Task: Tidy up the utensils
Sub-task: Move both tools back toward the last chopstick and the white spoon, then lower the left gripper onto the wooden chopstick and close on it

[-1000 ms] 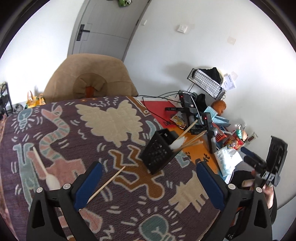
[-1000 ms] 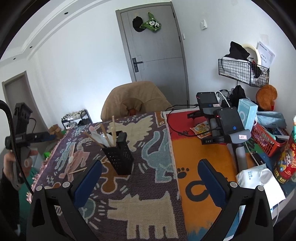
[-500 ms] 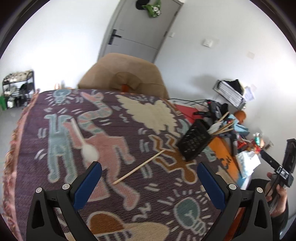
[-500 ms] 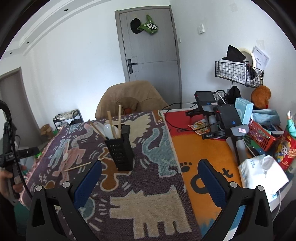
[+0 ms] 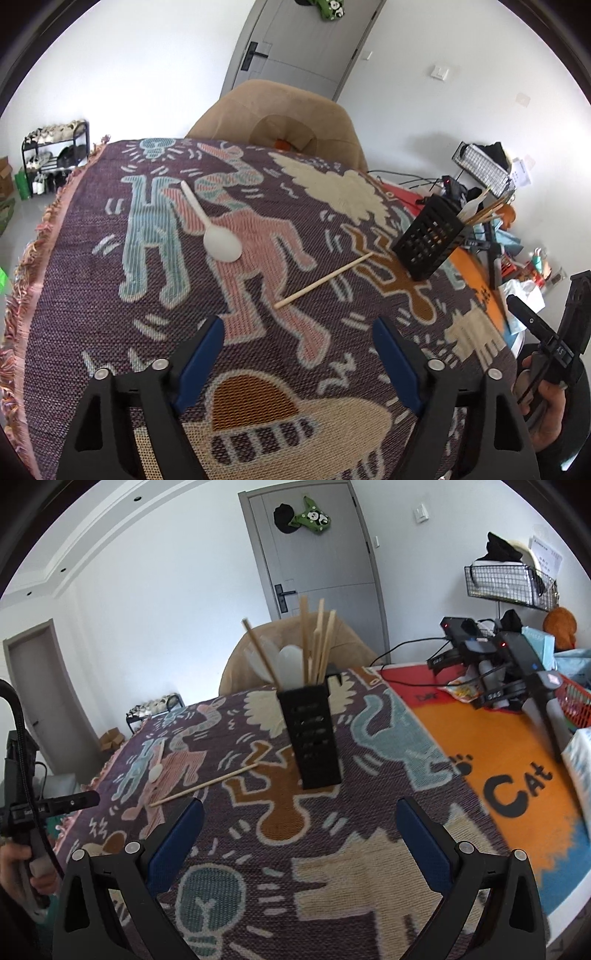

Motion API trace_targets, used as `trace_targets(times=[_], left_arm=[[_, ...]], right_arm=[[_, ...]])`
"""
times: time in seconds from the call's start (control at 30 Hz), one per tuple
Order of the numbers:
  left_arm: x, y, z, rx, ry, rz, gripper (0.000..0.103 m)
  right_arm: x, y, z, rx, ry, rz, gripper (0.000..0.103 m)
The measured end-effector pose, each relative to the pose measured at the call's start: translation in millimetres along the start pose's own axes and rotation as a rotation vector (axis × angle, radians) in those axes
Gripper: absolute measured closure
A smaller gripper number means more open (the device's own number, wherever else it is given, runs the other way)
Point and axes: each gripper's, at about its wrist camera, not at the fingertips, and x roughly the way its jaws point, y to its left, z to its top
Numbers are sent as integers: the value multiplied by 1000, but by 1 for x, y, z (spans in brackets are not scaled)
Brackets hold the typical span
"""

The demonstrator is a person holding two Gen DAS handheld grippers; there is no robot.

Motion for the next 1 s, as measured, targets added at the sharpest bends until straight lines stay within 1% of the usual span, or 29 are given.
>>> trace_targets(times=[0.13, 0.27, 0.47, 0.53, 0.67, 0.77, 0.83, 0.9, 1.0], left_arm=[[6, 4, -5, 7, 36, 22, 35], [12, 5, -7, 38, 56, 56, 41], [32, -8, -3, 154, 103, 97, 47], [43, -15, 2, 209, 117, 108, 52], [61, -27, 9, 293, 144, 120, 56], [75, -34, 13, 354, 162, 112, 60], [84, -36, 14, 378, 181, 119, 68], [94, -34, 16, 401, 215, 101, 69], [104, -25, 19, 400, 244, 121, 70]], right_arm=[[7, 4, -7, 0, 12, 7, 0], [19, 1, -11, 20, 46, 41, 0], [30, 7, -18, 5, 78, 58, 0], [31, 9, -19, -4, 84, 61, 0], [32, 9, -20, -20, 89, 55, 0], [33, 5, -21, -11, 100, 50, 0], [34, 2, -22, -6, 105, 48, 0], [35, 0, -22, -2, 110, 45, 0], [35, -3, -22, 2, 114, 47, 0]])
